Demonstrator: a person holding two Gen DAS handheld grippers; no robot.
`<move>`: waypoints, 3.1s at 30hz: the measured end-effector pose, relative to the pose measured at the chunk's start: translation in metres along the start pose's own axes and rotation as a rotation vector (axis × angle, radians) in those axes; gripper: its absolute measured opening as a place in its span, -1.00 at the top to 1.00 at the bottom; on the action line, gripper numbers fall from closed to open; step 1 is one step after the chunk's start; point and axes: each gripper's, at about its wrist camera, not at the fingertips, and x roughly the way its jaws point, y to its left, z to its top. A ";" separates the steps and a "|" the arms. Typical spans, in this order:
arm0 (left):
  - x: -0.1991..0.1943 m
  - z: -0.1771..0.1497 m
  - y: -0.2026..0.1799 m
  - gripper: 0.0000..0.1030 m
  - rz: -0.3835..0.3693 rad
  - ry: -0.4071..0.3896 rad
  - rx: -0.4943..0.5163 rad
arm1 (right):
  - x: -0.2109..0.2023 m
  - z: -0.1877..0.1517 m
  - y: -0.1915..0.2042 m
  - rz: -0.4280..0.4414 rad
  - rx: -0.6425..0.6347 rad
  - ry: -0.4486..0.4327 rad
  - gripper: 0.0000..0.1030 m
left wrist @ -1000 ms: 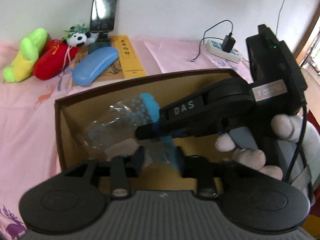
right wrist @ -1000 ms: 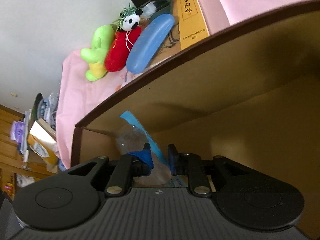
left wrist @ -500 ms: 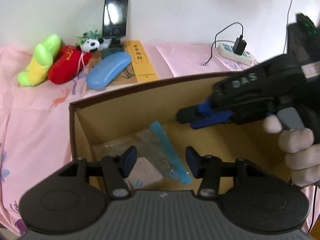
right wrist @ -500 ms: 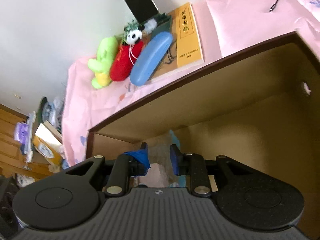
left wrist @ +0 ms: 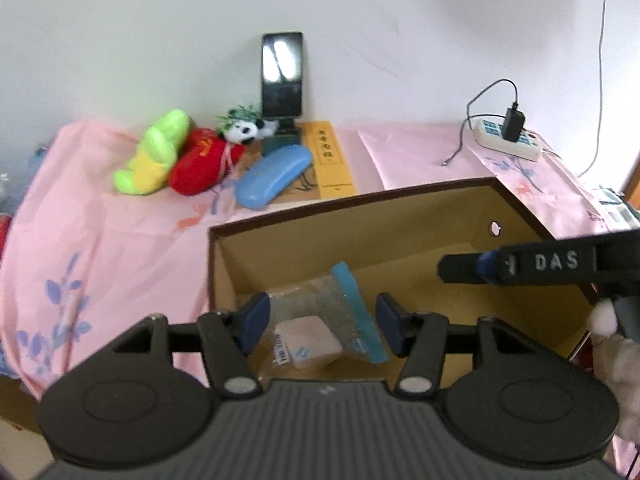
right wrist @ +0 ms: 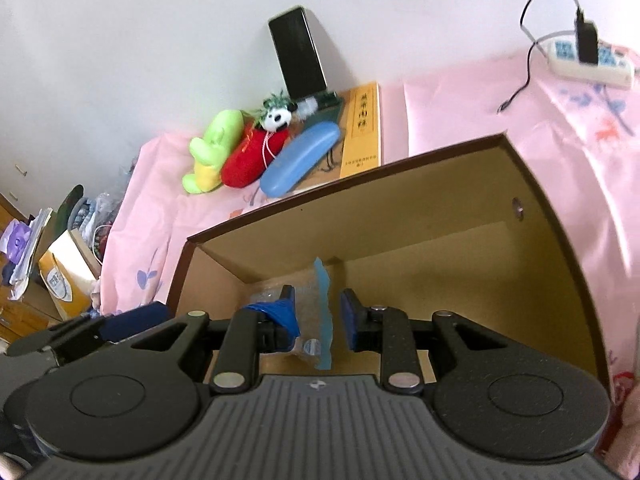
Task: Organize soft objects
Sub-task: 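Open the right gripper to drop the bag into the box, then move the right gripper to the white cloth-wrapped bundle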
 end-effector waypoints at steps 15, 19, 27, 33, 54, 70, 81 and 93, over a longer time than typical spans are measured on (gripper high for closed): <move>-0.066 -0.032 -0.027 -0.23 0.162 -0.038 -0.033 | -0.060 -0.041 0.021 0.003 -0.131 -0.121 0.85; -0.078 -0.042 -0.030 -0.26 0.171 -0.034 -0.061 | -0.074 -0.049 0.019 0.022 -0.134 -0.130 0.85; -0.099 -0.061 -0.043 -0.31 0.216 -0.036 -0.065 | -0.089 -0.072 0.022 0.029 -0.171 -0.092 0.85; -0.110 -0.075 -0.050 -0.31 0.223 -0.030 -0.068 | -0.098 -0.088 0.029 0.027 -0.221 -0.074 0.85; -0.122 -0.133 -0.044 -0.32 0.229 0.086 -0.155 | -0.093 -0.136 0.033 0.033 -0.235 0.081 0.85; -0.122 -0.179 0.012 -0.33 0.057 0.123 -0.198 | -0.052 -0.144 0.053 0.096 -0.249 0.253 0.84; -0.071 -0.180 0.032 -0.34 -0.121 0.185 -0.141 | -0.024 -0.143 0.058 0.179 -0.142 0.334 0.81; -0.045 -0.180 0.047 -0.34 -0.153 0.208 -0.116 | 0.003 -0.145 0.066 0.224 -0.074 0.417 0.79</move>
